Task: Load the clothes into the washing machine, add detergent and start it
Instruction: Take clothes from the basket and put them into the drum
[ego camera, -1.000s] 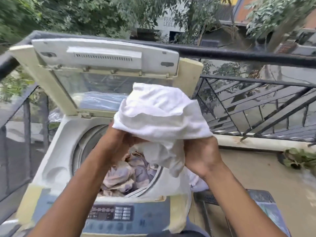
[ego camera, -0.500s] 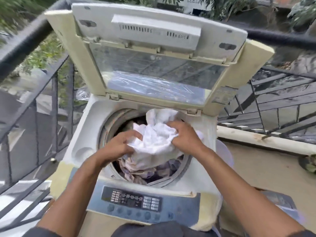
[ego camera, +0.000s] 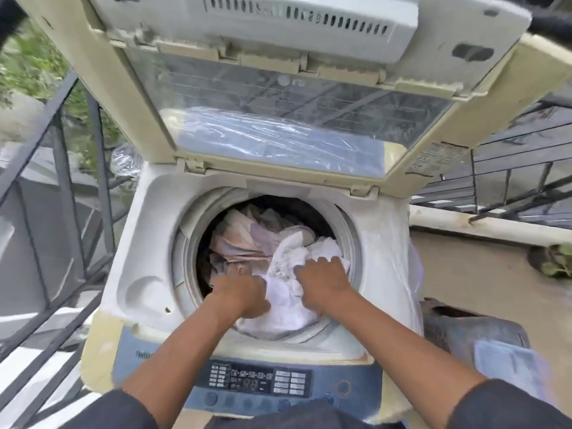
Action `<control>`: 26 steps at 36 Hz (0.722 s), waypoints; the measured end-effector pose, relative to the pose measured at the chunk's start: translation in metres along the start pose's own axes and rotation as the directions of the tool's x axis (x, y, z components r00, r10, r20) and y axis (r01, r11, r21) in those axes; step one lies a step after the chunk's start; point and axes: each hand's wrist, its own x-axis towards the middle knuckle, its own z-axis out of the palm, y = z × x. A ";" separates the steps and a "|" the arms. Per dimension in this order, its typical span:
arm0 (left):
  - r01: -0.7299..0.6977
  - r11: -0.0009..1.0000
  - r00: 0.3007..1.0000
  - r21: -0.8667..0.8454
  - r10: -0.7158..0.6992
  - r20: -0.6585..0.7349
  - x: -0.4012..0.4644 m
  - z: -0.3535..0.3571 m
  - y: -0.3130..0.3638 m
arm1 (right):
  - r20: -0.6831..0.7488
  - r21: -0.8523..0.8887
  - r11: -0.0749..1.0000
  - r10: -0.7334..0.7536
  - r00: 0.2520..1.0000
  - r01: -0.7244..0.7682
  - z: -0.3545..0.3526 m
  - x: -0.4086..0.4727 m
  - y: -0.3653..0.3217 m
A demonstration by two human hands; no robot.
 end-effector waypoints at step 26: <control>-0.047 0.895 0.974 -0.443 0.139 0.178 0.054 0.031 0.012 | 0.340 0.353 0.936 -0.116 0.933 -0.012 0.015 0.021 0.009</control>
